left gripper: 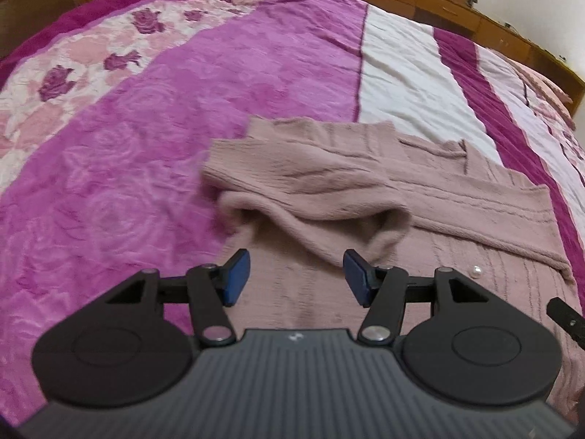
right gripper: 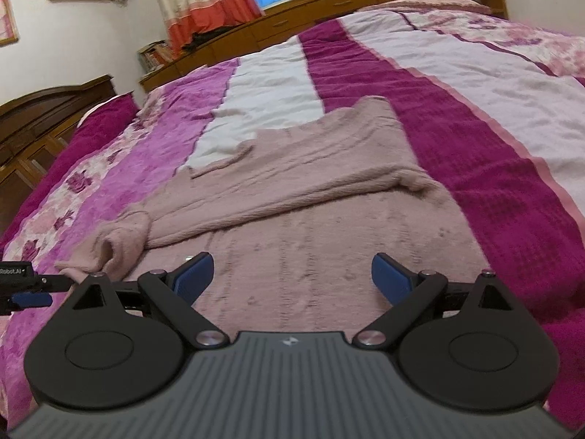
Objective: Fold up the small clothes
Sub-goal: 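Lay the sleeve across the cardigan body and open the left tool, then move the right tool to the folded sleeve cuff and close on it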
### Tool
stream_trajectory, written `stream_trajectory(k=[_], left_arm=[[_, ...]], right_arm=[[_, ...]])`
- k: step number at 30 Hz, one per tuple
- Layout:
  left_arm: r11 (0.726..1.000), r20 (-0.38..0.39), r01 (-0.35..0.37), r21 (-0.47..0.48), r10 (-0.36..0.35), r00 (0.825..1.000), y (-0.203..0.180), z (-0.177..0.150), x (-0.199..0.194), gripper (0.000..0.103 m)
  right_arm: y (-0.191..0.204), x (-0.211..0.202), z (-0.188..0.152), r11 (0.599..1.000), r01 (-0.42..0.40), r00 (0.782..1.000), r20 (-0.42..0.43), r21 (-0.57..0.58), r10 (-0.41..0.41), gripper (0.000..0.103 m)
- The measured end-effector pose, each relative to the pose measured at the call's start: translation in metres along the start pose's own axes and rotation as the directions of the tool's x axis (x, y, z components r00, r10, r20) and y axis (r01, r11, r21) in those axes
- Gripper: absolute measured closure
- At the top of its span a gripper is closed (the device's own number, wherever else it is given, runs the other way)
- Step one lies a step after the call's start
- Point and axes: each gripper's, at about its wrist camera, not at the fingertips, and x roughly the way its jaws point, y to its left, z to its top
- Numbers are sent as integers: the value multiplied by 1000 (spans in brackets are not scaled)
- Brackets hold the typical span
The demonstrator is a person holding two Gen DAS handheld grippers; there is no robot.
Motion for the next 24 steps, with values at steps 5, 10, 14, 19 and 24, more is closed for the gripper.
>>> stream_trajectory(k=[5,10,14,19,24], left_arm=[[998,12,-51,-43,51,999,25,2,-4,45],[992,5,-83,-99,84,996,50,0,-7,45],[982,2,-137,-128,138,990,66,-3,-9,45],[971,-1,-181,-155,183,983,82,-7,-13,45],[969,-14,-187,-159,187,982,91,-10,-11,45]], right_arm=[[25,0,6,997,-50,999,-10,-61,49,6],[56,10,15,988,-122,992,-39,-92,119,6],[86,23,23,973,-193,980,-74,-127,185,6],[127,43,24,952,-258,963,-123,-164,240,6],[165,61,20,925,-299,953,-125,-236,276,6]])
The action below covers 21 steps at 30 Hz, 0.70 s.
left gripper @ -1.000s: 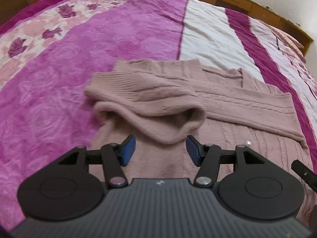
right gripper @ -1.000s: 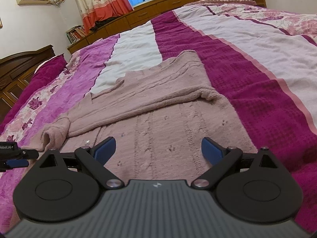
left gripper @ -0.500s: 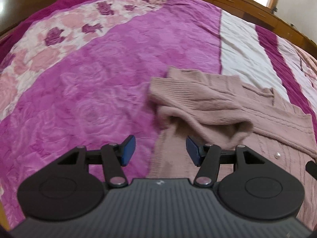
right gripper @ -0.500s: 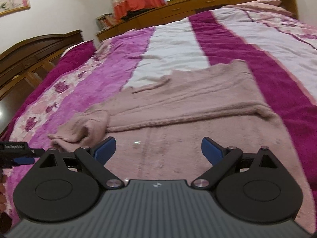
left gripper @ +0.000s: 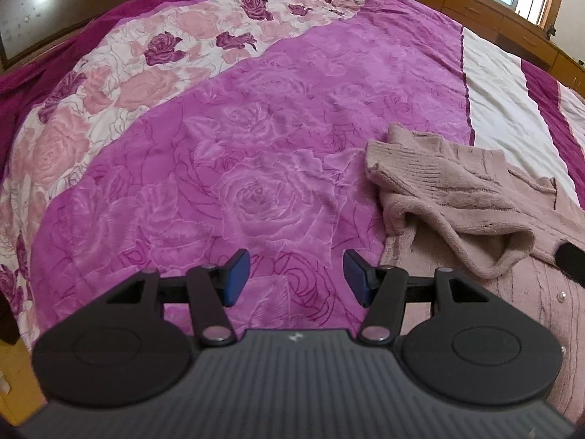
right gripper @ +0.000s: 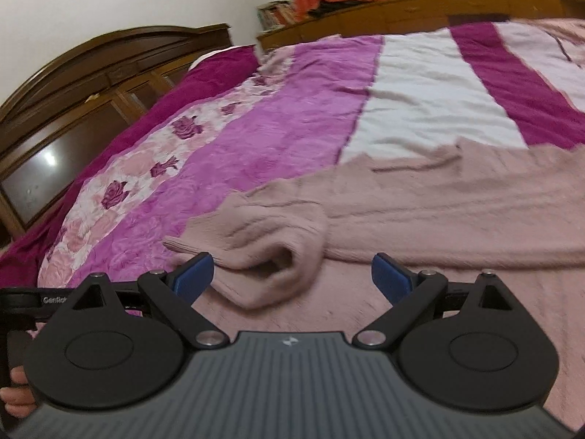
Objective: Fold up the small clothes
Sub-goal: 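Move the right tool to the folded sleeve cuff and close on it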
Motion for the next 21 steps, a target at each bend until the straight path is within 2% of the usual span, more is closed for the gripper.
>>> stream_trajectory(k=[6,9,12,14,19,21], left_arm=[[999,-20,43,11,-43,999,-5,-5,5,45],[997,-29,77,19,-76,997,-12,-7,8,45],[993,-18,108,46,-107,994,-20,-5,11,45],[989,-19,132,62,-131,991,-27,-2,18,45],[981,-27,177,78,-175,984,-41,5,39,45],[979,-20,181,95,-180,983,-45,5,46,45]], right_arm=[[14,45,13,998,14,999,-47,-57,-17,6],[1,63,20,998,-27,996,-87,55,32,6],[-18,79,27,978,-40,991,-116,203,65,8],[-24,89,29,970,-28,989,-132,242,61,11],[-23,111,30,971,-1,980,-195,239,49,29],[-22,117,30,971,10,977,-209,237,41,30]])
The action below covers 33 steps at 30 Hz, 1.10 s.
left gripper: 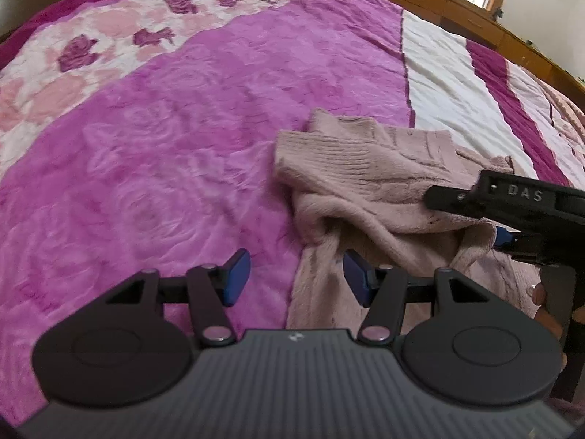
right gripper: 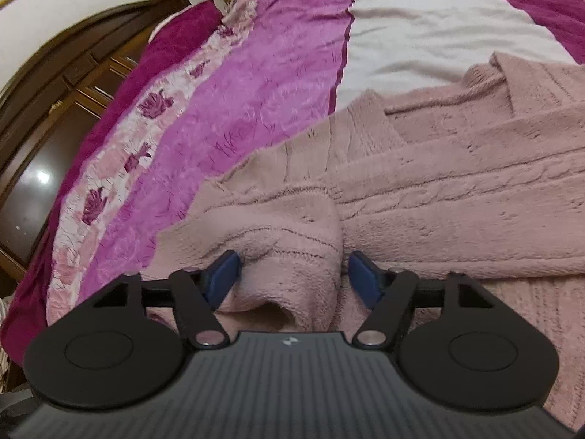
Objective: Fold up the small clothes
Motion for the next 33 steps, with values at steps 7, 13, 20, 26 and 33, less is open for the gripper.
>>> stream_trajectory(k=[7,13,20,26,33], left_arm=[[992,41,-76,98,72,997,-15,-6,19,42],[991,47,-89,101,85,995,-13,-9,23,37],[992,51,-96,88,92,994,-12,-11,24,36],[992,50,-89,88,85,995,-10,-11,25,36],[993,19,-76,85,74,997,-9,-7,18,37]], right_arm=[[14,1,6,998,6,1000,-8,-70,-7,78],[32,-42,20,978,47,983,183,-204,-9,82],[-6,-47,25,972,137,978,182,-190,-102,82],[-35,-20,4,974,168,982,109,-150,-153,71],[-5,-48,-3,943,236,954,240,-233,-179,46]])
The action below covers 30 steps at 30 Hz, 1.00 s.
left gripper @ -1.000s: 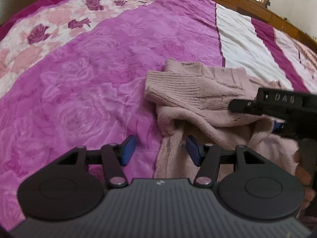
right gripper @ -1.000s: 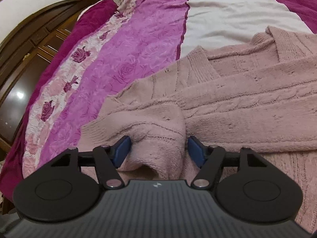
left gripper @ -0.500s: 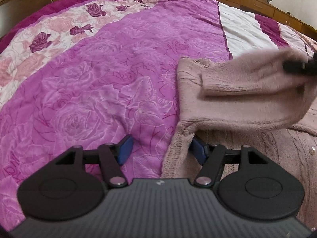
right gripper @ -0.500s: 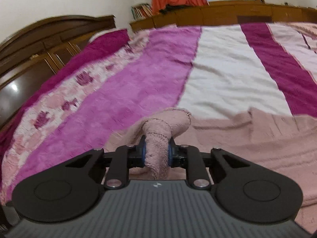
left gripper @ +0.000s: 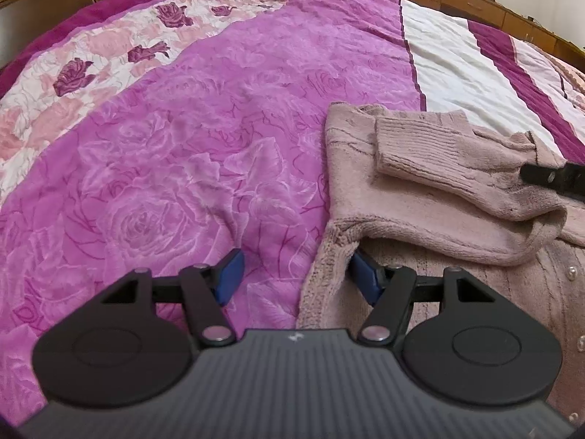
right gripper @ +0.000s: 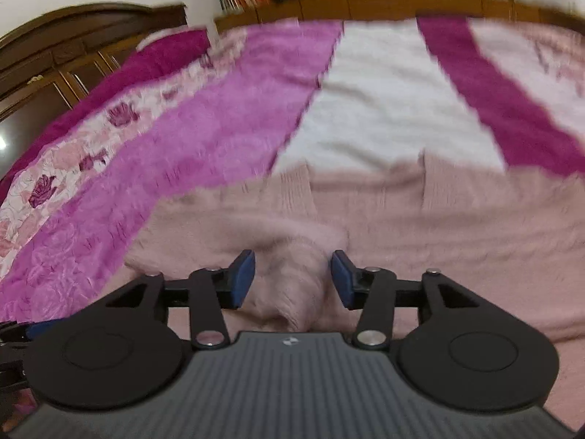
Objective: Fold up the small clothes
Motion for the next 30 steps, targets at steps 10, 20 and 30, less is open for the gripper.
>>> stream_trajectory(k=[10,20,30], left_arm=[[1000,-2,1,-9,-1,1000,0,-3,1,37],[1000,11,-6,0,6,1000,-2,-6,3,36],[1000,12,-3,-4,3,1000,-1,-6,3,36]], right_arm=[[58,17,-3,973,-190,982,-40,-127,187,43],[76,54,-9,983,-132,989,-81,-130,122,82],[11,-3,22,992,-109,991,92,69,102,98]])
